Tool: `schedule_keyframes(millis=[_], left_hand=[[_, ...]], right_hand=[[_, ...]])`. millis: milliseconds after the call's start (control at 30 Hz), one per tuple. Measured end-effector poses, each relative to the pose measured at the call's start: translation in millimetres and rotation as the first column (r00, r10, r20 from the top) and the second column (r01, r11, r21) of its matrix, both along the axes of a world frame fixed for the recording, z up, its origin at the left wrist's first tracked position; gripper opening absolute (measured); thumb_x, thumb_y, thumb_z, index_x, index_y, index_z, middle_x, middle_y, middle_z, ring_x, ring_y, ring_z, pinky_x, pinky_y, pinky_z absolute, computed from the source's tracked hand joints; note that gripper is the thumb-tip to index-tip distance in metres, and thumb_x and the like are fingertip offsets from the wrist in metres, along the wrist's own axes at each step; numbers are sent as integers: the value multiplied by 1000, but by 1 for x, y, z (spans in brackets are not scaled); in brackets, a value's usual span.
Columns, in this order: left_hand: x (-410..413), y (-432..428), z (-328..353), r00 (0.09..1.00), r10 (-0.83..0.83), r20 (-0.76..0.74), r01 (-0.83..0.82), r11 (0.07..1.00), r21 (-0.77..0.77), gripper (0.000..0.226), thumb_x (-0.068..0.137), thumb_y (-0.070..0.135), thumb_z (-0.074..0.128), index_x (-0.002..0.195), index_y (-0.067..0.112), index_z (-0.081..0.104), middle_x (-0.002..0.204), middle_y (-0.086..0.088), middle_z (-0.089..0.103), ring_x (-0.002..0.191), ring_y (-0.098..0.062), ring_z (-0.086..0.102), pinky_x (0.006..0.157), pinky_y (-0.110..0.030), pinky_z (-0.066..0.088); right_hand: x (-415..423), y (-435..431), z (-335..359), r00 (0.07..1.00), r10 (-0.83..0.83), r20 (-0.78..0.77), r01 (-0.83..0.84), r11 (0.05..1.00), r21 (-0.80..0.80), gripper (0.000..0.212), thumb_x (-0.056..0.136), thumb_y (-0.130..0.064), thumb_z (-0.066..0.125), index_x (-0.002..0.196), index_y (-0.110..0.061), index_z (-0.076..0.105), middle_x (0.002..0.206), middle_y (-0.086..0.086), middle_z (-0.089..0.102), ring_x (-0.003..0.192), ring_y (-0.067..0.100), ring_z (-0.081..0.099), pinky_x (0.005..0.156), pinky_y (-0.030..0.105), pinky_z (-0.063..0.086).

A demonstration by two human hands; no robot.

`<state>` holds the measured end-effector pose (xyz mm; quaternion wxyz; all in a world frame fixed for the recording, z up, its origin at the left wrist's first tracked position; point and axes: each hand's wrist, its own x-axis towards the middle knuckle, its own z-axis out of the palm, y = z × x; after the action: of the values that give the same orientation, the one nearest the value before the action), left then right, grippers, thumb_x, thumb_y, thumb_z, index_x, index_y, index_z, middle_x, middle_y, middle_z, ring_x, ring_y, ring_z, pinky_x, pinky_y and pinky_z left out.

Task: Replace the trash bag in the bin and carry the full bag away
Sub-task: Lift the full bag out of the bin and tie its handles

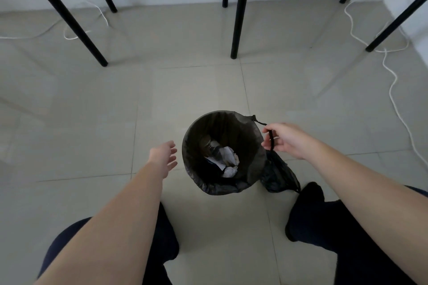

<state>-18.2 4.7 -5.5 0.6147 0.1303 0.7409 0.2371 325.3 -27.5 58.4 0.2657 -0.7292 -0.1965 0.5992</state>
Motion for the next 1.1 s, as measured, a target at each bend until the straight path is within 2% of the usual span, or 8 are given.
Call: schedule_keyframes(millis=[233,367,500,567,667,867,1033,1100], left_hand=[[-1,-24,-19,992,64,104,-49,989,-141,36,109,30,53,138,11,61,146,-11,59,136,-35,55,110,-48,48],[4,-23,-30,974,135,180,-93,970,-225,31,110,30,49,131,10,58,127,-14,67,124,-38,63,115,-50,48],[16,-15,-37,967,100,236,-47,975,-218,23,105,20,54,116,6,68,101,-16,67,98,-36,67,100,-49,58],[19,-12,-41,979,49,200,-5,977,-213,18,102,17,55,105,6,68,106,-17,67,102,-35,67,103,-50,57],[13,-9,-65,983,56,173,-12,970,-244,41,87,18,63,124,2,70,128,-18,71,117,-34,69,101,-51,59],[22,-8,-41,993,79,92,-62,982,-179,23,103,10,49,90,11,68,73,-4,60,77,-20,59,70,-35,53],[9,0,-15,997,79,-12,-79,996,-50,20,103,20,53,87,13,61,88,-5,61,88,-26,59,101,-46,50],[8,4,1,997,36,-72,-38,999,-22,26,105,17,51,79,15,55,79,-3,55,81,-23,56,96,-41,44]], right_hand=[[6,-9,1,978,206,36,-204,978,-41,13,103,-16,56,106,-7,65,83,12,70,82,29,74,70,32,58],[9,-2,-3,948,299,109,-295,954,-51,17,103,-16,56,108,-3,66,84,13,70,81,29,72,76,35,59],[12,12,-4,928,342,150,-335,940,-70,13,101,-14,59,103,-5,67,84,12,72,76,26,72,84,39,61],[11,18,-6,931,341,131,-335,940,-70,10,100,-12,60,102,-5,66,85,15,71,76,27,70,84,40,62],[8,24,-9,924,361,125,-354,932,-76,13,99,-13,62,104,-2,67,85,16,71,76,28,71,83,40,64],[-1,28,-7,907,405,119,-398,914,-76,10,98,-12,61,100,-4,67,83,15,70,73,27,71,72,34,62],[-3,19,5,919,378,117,-374,926,-52,9,101,-9,59,94,-5,63,84,16,70,74,26,70,65,30,60],[-3,11,7,934,342,100,-339,940,-42,8,102,-8,58,96,-5,63,88,18,69,74,26,70,65,31,61]])
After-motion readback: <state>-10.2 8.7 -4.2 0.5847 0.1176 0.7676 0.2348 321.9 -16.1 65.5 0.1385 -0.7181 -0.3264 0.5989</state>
